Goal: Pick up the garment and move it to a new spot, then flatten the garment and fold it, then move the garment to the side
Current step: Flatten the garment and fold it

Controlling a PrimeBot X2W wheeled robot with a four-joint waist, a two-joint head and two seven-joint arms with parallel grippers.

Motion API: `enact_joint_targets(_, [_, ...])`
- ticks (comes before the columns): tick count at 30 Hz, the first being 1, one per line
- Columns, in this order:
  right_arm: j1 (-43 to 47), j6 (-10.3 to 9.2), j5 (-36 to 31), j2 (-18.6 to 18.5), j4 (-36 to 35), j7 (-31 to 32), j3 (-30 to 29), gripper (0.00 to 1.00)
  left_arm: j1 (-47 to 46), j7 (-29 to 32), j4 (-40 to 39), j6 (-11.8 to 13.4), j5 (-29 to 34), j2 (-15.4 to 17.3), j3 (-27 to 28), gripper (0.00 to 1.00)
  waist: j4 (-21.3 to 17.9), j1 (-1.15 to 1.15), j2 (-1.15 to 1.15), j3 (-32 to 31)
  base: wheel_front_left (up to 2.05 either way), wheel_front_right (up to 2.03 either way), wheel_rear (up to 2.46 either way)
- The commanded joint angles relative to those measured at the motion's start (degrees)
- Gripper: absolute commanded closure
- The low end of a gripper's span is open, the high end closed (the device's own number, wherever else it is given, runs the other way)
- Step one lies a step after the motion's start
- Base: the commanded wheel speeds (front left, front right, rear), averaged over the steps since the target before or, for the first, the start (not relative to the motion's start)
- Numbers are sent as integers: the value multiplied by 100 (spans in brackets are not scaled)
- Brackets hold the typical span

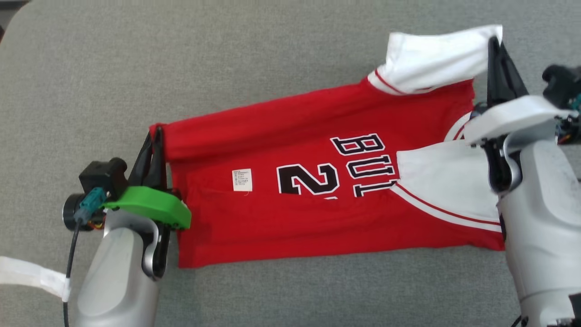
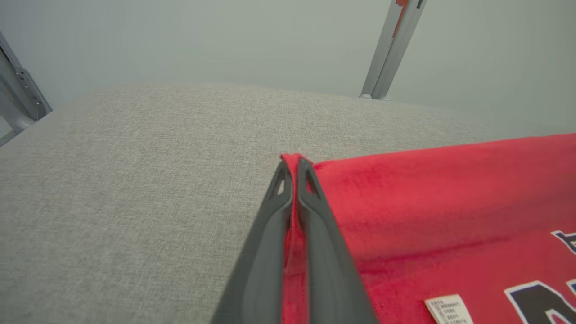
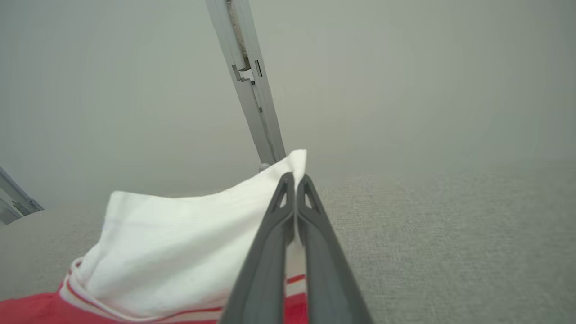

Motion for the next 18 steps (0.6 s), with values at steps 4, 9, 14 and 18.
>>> enact_joint_targets(4, [1034, -11, 428, 59, -359, -21, 124, 100, 427, -1, 47, 0, 110, 51, 177, 100, -365, 0, 0, -481, 0, 0, 0])
enact_joint_targets(9, [1900, -11, 772, 126, -585, -22, 193, 100, 818, -1, 67, 0, 223, -9, 368, 100, -455, 0, 0, -630, 0, 0, 0])
enact_joint_targets(14, [2287, -11, 916, 143, -386, -22, 293, 36, 1142, -1, 121, 0, 304, -93, 510, 0, -458, 0, 0, -663, 0, 0, 0])
enact_joint_targets(18, [2579, -11, 1001, 89, -441, -22, 215, 0, 1563, -1, -58, 32, 351, -174, 691, 0, -410, 0, 0, -753, 0, 0, 0])
